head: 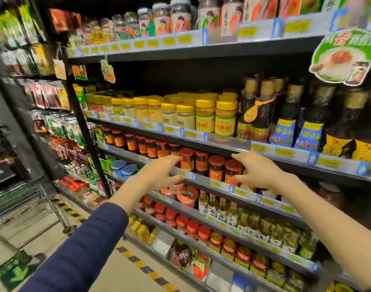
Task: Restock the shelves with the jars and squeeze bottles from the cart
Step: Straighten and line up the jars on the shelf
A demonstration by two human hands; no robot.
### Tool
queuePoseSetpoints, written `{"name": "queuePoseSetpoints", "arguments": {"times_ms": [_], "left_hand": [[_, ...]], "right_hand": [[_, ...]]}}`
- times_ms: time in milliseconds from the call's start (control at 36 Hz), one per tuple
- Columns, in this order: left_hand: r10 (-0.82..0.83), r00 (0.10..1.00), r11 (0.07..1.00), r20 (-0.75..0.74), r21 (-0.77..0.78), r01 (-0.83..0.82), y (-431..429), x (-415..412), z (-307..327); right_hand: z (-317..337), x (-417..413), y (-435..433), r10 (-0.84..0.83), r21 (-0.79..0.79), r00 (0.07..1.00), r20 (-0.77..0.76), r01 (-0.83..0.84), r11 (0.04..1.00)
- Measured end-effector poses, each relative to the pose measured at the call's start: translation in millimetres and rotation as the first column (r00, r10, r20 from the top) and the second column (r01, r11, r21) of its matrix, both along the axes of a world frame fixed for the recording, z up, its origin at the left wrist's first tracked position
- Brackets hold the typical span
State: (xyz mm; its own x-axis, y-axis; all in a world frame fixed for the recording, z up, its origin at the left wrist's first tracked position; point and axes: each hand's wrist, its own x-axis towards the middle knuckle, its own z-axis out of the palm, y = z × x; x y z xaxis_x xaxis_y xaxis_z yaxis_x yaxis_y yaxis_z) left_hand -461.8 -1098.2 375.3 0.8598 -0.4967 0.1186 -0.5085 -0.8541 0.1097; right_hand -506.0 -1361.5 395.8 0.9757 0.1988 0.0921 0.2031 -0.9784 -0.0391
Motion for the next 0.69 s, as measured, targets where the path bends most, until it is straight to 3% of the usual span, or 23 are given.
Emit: {"name": "queuePoseSetpoints", "arguments": {"times_ms": [278,500,694], "left_hand": [[-0.074,0.993,0.995,0.094,0.079,0.067,2.1,103.7,33.7],[-0.198,0.955,0.968,0.222,-0.110,0.226,-16.7,172.0,64.0],[-0.341,0.895,0.921,0.287,-0.087,0.379,-37.9,218.2,81.2]], "right_hand": [[15.7,81.4,16.0,0.035,0.019,0.996,0.077,-0.036,0.999],[51.0,119.6,19.2,0.054,-0.022,0.978,0.199,-0.051,0.998],[69.4,146.7,16.2,0.008,-0.015,0.944,0.330,-0.003,1.000]]}}
